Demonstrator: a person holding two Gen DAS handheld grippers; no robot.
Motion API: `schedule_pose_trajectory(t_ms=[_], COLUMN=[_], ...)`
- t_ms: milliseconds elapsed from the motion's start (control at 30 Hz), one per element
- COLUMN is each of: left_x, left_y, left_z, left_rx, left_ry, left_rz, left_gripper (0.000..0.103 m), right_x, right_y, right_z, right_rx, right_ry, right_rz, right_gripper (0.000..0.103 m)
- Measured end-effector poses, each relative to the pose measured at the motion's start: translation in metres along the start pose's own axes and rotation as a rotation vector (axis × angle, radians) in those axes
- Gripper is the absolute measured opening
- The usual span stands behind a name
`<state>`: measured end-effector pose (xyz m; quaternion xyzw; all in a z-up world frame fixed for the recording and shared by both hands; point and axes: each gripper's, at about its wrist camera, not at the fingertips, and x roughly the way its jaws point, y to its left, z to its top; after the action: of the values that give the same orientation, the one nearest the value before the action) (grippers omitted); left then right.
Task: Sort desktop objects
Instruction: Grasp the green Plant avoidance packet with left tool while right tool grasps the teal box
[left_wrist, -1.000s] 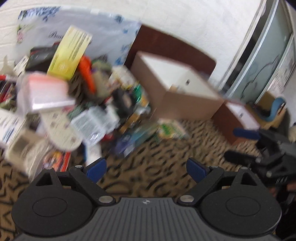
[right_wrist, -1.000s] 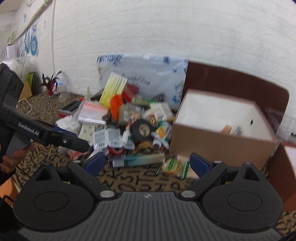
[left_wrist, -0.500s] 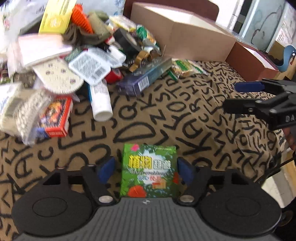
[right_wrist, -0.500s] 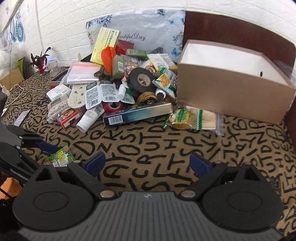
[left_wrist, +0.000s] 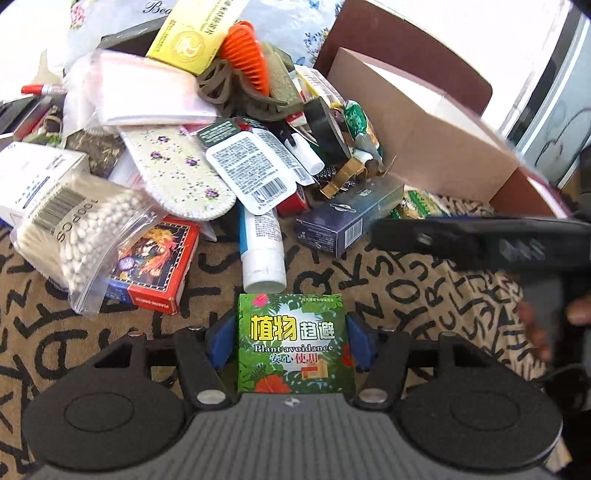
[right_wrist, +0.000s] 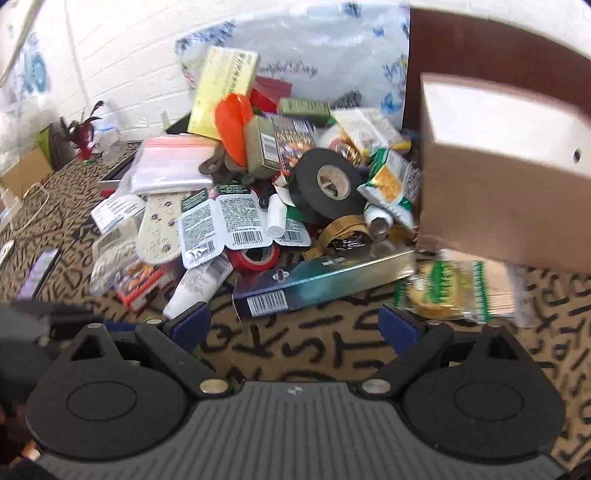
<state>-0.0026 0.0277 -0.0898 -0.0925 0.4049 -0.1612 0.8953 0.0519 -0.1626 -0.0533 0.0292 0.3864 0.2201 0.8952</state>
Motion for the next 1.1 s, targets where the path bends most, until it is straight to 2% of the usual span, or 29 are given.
schedule_pose_trajectory(t_ms=[133, 200, 333, 433, 533, 600, 700, 767, 800, 867, 1000, 1100], left_x=[-0.003, -0.003, -0.001, -0.001, -0.001, -0.002, -0.002, -0.002, -0.001, 0.000, 0.001, 0.000], left_y=[0.008, 0.008, 0.008, 0.009, 0.007, 0.005, 0.003, 0.001, 0.000, -0.002, -0.005, -0.005], left_z=[0.000, 0.001, 0.000, 0.001, 0.001, 0.000, -0.001, 0.000, 0.001, 0.001, 0.001, 0.000], left_rx=[-0.032, -0.030, -0.030, -0.030, -0.020, -0.009, -0.002, -0.002, 0.000, 0.006, 0.017, 0.018], left_ry=[-0.005, -0.004, -0.005, -0.005, -0.002, 0.000, 0.004, 0.010, 0.013, 0.017, 0.019, 0.021], left_rz=[-0.037, -0.040, -0.046, -0.049, -0.045, -0.041, -0.046, -0.056, -0.061, -0.069, -0.061, -0.062], left_gripper=[0.065, 0.065, 0.065, 0.065, 0.065, 0.065, 0.065, 0.065, 0.065, 0.065, 0.065, 0.065], right_x=[0.028, 0.037, 0.047, 0.044, 0.029, 0.013, -0.014, -0.028, -0.032, -0.037, -0.035, -0.027], right_y=[-0.018, -0.018, -0.015, -0.021, -0.026, -0.028, -0.019, -0.008, -0.006, -0.008, -0.016, -0.010], right_z=[0.004, 0.005, 0.007, 0.007, 0.003, -0.001, -0.009, -0.016, -0.019, -0.023, -0.023, -0.025], right_rx=[0.246, 0.276, 0.278, 0.294, 0.230, 0.132, -0.108, -0.291, -0.354, -0.377, -0.297, -0.304], right_ry=[0.053, 0.038, -0.002, 0.004, 0.025, 0.041, 0.058, 0.073, 0.084, 0.101, 0.078, 0.076], right_rz=[0.048, 0.020, 0.024, 0.056, 0.062, 0.042, -0.039, -0.130, -0.162, -0.175, -0.181, -0.180], right_gripper=[0.081, 0.079, 0.055, 0.050, 0.045, 0.042, 0.034, 0.022, 0.021, 0.020, 0.022, 0.034])
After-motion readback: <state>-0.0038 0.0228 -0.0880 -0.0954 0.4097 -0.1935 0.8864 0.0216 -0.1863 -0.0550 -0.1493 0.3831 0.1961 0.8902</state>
